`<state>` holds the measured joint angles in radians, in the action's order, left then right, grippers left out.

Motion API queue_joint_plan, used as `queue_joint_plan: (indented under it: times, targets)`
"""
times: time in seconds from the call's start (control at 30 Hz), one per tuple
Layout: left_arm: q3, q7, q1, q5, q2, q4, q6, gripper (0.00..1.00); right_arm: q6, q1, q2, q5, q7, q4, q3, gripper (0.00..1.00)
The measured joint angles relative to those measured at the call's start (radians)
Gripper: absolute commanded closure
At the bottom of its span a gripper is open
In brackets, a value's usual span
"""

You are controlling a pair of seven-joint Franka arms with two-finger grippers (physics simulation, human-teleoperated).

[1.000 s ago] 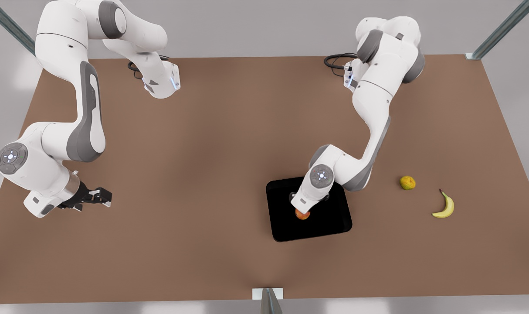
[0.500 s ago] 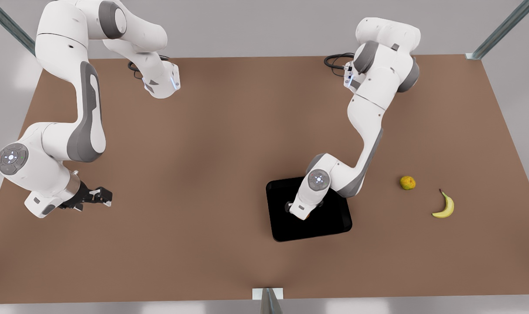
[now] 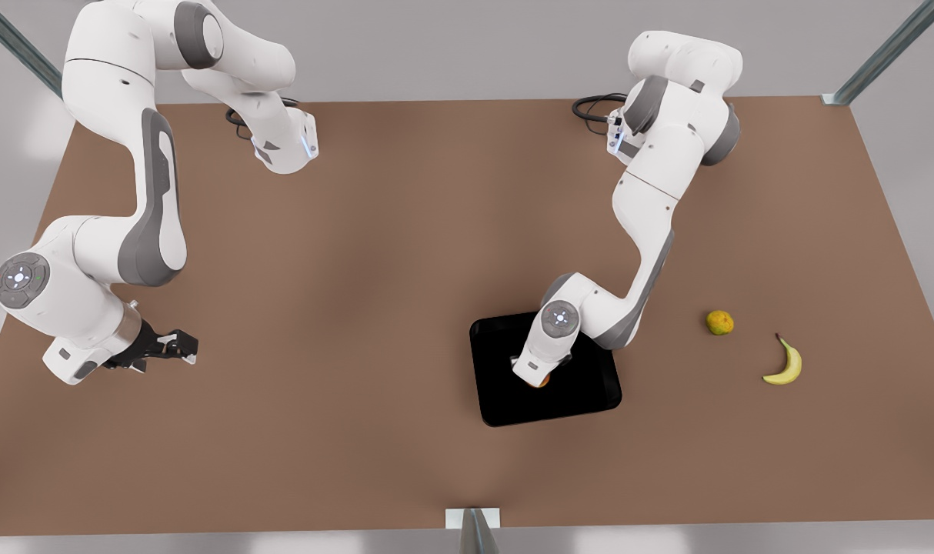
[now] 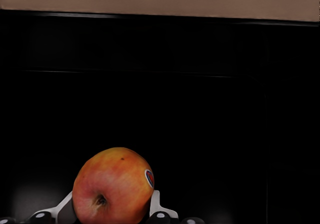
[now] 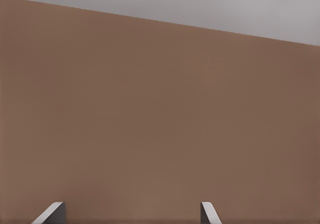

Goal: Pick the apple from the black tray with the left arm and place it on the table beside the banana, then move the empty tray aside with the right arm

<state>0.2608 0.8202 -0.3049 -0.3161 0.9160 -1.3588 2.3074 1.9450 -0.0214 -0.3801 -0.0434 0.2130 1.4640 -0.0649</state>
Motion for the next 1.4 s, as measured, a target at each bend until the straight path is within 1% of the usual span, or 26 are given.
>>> queue_joint_plan:
  times: [0.1,0.13,0.2,0.23,0.3,0.33,0.37,0.4,0.43,0.47,0.5,0.6,0.63,0.7,0.73,0.77,0.8,0.83,0.87,0.93,1.07,1.1,1.13,1.17,1.2,1.4]
  targets:
    - [0.002,0.004,0.024,0.005,-0.106,-0.015,-0.056,0.32,0.0,0.0,0.0,0.0,0.001,0.0,0.0,0.0]
    - [0.003,0.005,0.039,0.01,-0.189,-0.087,-0.076,0.3,0.0,0.0,0.0,0.0,0.001,0.0,0.0,0.0]
    - [0.003,0.006,0.074,0.017,-0.371,-0.278,-0.102,0.3,0.0,0.0,0.0,0.0,0.001,0.0,0.001,0.0]
    - [0.003,0.003,0.101,0.019,-0.482,-0.412,-0.101,0.3,0.0,-0.01,0.002,-0.001,0.0,0.0,0.005,0.0]
    - [0.001,-0.017,0.202,0.04,-0.706,-0.697,-0.068,0.31,-0.016,-0.115,0.008,0.003,-0.023,-0.022,0.011,0.0]
    - [-0.002,-0.046,0.283,0.084,-0.797,-0.796,-0.052,0.31,-0.038,-0.194,0.007,0.015,-0.041,-0.061,0.013,0.0]
    - [-0.006,-0.083,0.377,0.131,-0.834,-0.849,-0.034,0.31,-0.057,-0.264,0.005,0.025,-0.058,-0.09,0.014,0.0]
    - [-0.012,-0.122,0.465,0.166,-0.811,-0.875,-0.007,0.31,-0.074,-0.322,0.001,0.032,-0.074,-0.105,0.014,0.0]
    - [-0.018,-0.16,0.53,0.19,-0.734,-0.884,0.034,0.31,-0.088,-0.368,-0.009,0.036,-0.09,-0.119,0.013,0.0]
    - [-0.03,-0.196,0.545,0.197,-0.667,-0.888,0.08,0.08,-0.1,-0.393,-0.022,0.039,-0.108,-0.134,0.015,0.0]
    - [-0.041,-0.232,0.54,0.195,-0.628,-0.889,0.122,0.0,-0.11,-0.411,-0.038,0.041,-0.129,-0.151,0.021,0.0]
    - [-0.051,-0.33,0.532,0.189,-0.601,-0.888,0.213,0.0,-0.127,-0.455,-0.072,0.046,-0.197,-0.186,0.029,0.0]
    - [-0.055,-0.358,0.531,0.185,-0.605,-0.887,0.233,0.0,-0.128,-0.47,-0.098,0.046,-0.224,-0.229,0.039,0.0]
    - [-0.06,-0.406,0.531,0.182,-0.638,-0.867,0.248,0.0,-0.127,-0.483,-0.156,0.046,-0.29,-0.306,0.088,0.0]
    - [-0.06,-0.426,0.531,0.188,-0.679,-0.809,0.214,0.0,-0.122,-0.486,-0.185,0.046,-0.327,-0.335,0.114,0.0]
    - [-0.058,-0.445,0.53,0.221,-0.712,-0.673,0.131,0.0,-0.117,-0.487,-0.209,0.046,-0.363,-0.359,0.129,0.0]
    - [-0.057,-0.465,0.529,0.255,-0.727,-0.476,0.014,0.0,-0.112,-0.487,-0.229,0.046,-0.399,-0.382,0.139,0.0]
    - [-0.056,-0.484,0.528,0.277,-0.74,-0.324,-0.1,0.0,-0.108,-0.487,-0.25,0.046,-0.434,-0.401,0.152,0.0]
    - [-0.053,-0.504,0.527,0.293,-0.743,-0.225,-0.196,0.0,-0.099,-0.489,-0.269,0.046,-0.468,-0.416,0.159,0.0]
    - [-0.048,-0.54,0.513,0.308,-0.736,-0.143,-0.346,0.0,-0.076,-0.503,-0.304,0.046,-0.533,-0.43,0.167,0.0]
    - [-0.051,-0.598,0.444,0.255,-0.648,0.003,-0.547,0.0,-0.02,-0.566,-0.393,0.047,-0.655,-0.477,0.171,0.0]
    - [-0.082,-0.608,0.42,0.244,-0.624,0.031,-0.582,0.0,-0.007,-0.575,-0.415,0.047,-0.683,-0.501,0.171,0.0]
    - [-0.149,-0.619,0.374,0.248,-0.609,0.041,-0.608,0.0,0.01,-0.582,-0.432,0.048,-0.709,-0.516,0.17,0.0]
    - [-0.188,-0.63,0.354,0.264,-0.617,0.01,-0.618,0.0,0.029,-0.586,-0.445,0.048,-0.735,-0.524,0.17,0.01]
    - [-0.21,-0.645,0.351,0.279,-0.659,-0.074,-0.606,0.0,0.053,-0.591,-0.459,0.049,-0.76,-0.529,0.168,0.01]
    - [-0.232,-0.704,0.359,0.314,-0.655,-0.098,-0.583,0.0,0.166,-0.608,-0.581,0.052,-0.882,-0.592,0.152,0.01]
